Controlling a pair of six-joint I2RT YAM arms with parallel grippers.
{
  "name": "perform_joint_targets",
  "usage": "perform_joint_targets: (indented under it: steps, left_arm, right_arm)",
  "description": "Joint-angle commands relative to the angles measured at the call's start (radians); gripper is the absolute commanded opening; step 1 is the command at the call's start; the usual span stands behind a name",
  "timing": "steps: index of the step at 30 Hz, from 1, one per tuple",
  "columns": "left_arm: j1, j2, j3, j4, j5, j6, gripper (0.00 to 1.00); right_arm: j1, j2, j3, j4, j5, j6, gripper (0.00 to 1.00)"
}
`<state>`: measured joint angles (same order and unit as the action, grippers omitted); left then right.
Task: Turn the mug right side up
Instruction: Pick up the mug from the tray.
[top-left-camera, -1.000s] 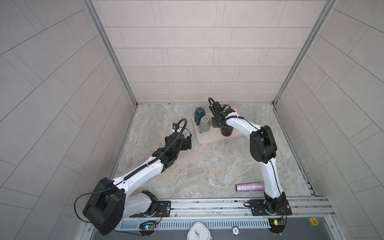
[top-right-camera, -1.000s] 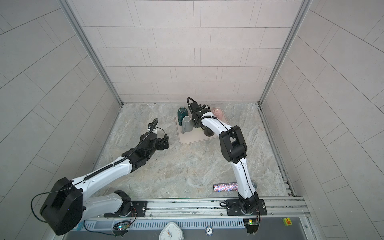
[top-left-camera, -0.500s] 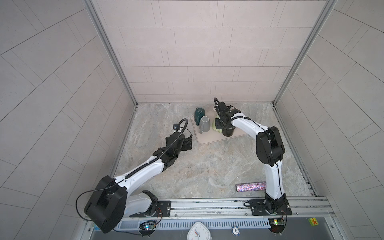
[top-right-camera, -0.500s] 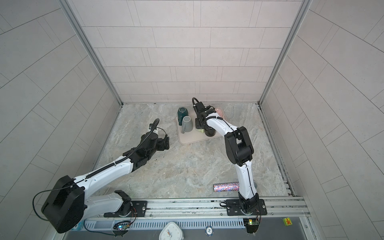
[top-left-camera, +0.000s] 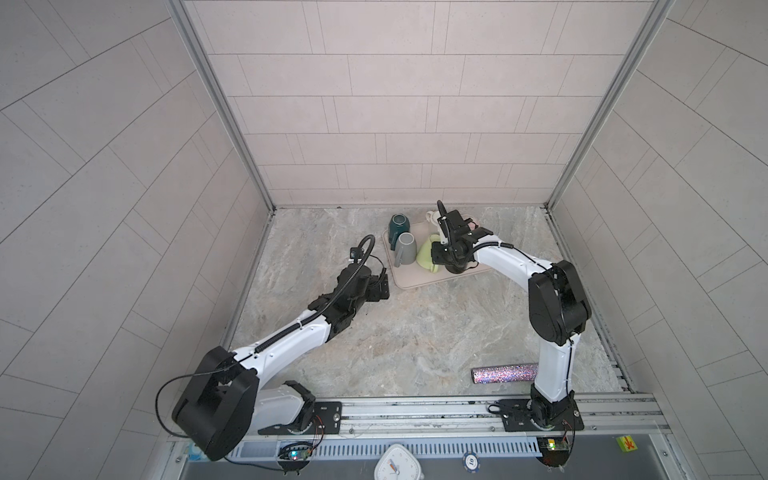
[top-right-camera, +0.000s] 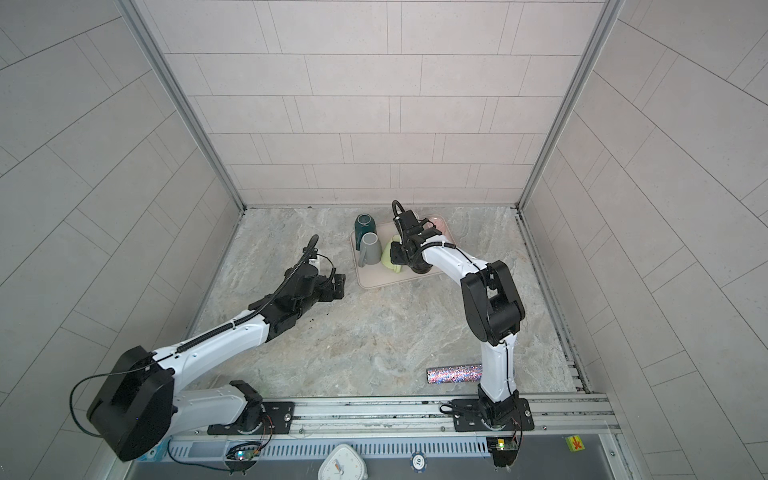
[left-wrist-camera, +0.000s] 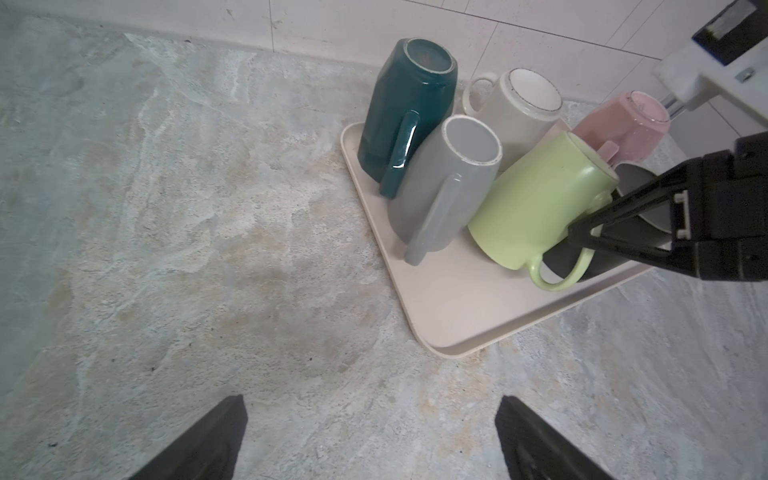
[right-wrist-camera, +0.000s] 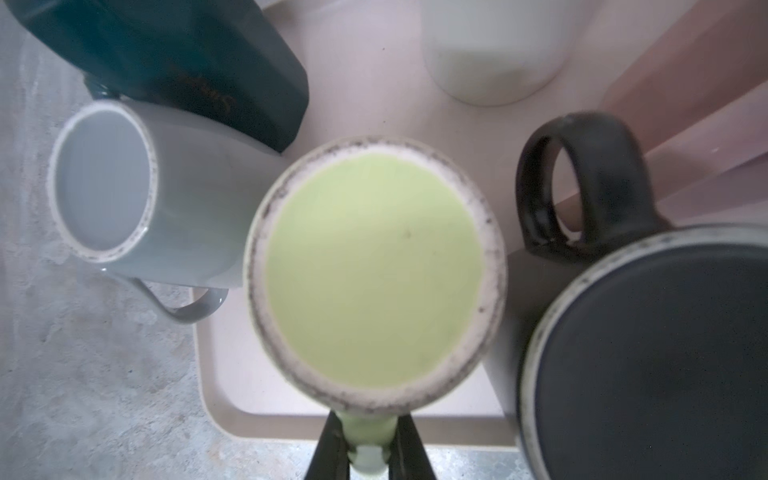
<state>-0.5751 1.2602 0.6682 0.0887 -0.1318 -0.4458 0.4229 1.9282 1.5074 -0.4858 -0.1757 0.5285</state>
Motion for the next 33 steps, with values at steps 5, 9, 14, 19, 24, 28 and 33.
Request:
perform_joint_targets:
  steps: [5, 9, 14, 19, 24, 28, 33]
  left_arm:
    - [-0.014, 0.057, 0.045, 0.076, 0.100, -0.090, 1.00]
    - [-0.025, 0.083, 0.054, 0.098, 0.120, -0.111, 0.95]
    - [-0.031, 0.106, 0.078, 0.123, 0.146, -0.140, 0.88]
    - [-0.031, 0.129, 0.061, 0.238, 0.183, -0.226, 0.89]
    - [-0.031, 0.159, 0.040, 0.376, 0.246, -0.312, 0.89]
    - [-0.031, 0.171, 0.026, 0.469, 0.270, -0.348, 0.88]
    - [-0.031, 0.183, 0.028, 0.558, 0.288, -0.365, 0.85]
  right_arm:
    - [-0.001, -0.121, -0.040, 0.150, -0.065, 0.034, 0.00]
    - [-0.001, -0.143, -0.068, 0.169, -0.077, 0.037, 0.00]
    - [-0.002, -0.174, -0.096, 0.195, -0.089, 0.044, 0.00]
    - [-0.002, -0.216, -0.118, 0.224, -0.111, 0.056, 0.00]
    - [-0.001, -0.281, -0.166, 0.308, -0.144, 0.071, 0.00]
    - [-0.002, -0.338, -0.229, 0.421, -0.161, 0.099, 0.00]
    - [-0.004, -0.394, -0.305, 0.563, -0.184, 0.147, 0.00]
